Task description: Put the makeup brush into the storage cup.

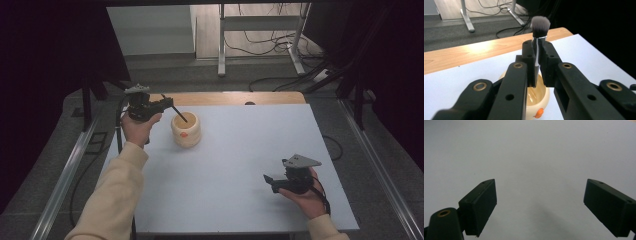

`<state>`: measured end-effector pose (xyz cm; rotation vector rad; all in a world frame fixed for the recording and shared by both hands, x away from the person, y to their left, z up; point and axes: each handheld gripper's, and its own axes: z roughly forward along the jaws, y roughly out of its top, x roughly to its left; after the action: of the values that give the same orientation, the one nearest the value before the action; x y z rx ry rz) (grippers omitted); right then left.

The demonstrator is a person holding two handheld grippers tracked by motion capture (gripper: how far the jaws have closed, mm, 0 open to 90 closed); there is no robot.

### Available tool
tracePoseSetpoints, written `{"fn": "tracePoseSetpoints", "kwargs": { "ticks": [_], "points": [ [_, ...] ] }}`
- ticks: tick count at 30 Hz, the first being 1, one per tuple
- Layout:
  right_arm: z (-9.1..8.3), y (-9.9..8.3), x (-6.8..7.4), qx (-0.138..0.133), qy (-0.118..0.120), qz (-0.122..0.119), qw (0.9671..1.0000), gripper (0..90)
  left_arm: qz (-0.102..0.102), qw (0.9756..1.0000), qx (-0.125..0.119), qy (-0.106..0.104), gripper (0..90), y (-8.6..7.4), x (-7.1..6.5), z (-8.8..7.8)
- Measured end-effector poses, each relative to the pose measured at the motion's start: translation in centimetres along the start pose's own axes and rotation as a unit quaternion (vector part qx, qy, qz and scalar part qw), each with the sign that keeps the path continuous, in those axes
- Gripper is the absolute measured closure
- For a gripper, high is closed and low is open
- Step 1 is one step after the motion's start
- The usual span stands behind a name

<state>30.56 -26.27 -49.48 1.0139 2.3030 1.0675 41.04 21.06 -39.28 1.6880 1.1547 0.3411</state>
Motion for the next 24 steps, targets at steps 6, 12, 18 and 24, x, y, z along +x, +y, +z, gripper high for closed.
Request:
{"fn": "tracePoseSetpoints", "kwargs": {
  "ticks": [6,12,18,24],
  "points": [
    [0.0,0.0,0.0,0.001,0.001,0.0,1.0,11.2,-0.002,0.9999,0.014,0.003,83.0,-0.5,0.2,1.2],
    [0.1,-0.1,0.0,0.002,0.0,0.0,1.0,11.2,-0.008,0.9996,0.026,0.006,83.0,-1.2,0.5,2.3],
    [0.1,-0.1,-0.1,0.003,0.0,0.0,1.0,11.2,-0.011,0.9995,0.028,0.004,82.7,-1.6,0.6,2.7],
    [0.1,-0.1,-0.1,0.003,0.0,-0.001,1.0,11.2,-0.015,0.9993,0.034,-0.011,81.1,-1.9,0.9,3.0]
  ]
}}
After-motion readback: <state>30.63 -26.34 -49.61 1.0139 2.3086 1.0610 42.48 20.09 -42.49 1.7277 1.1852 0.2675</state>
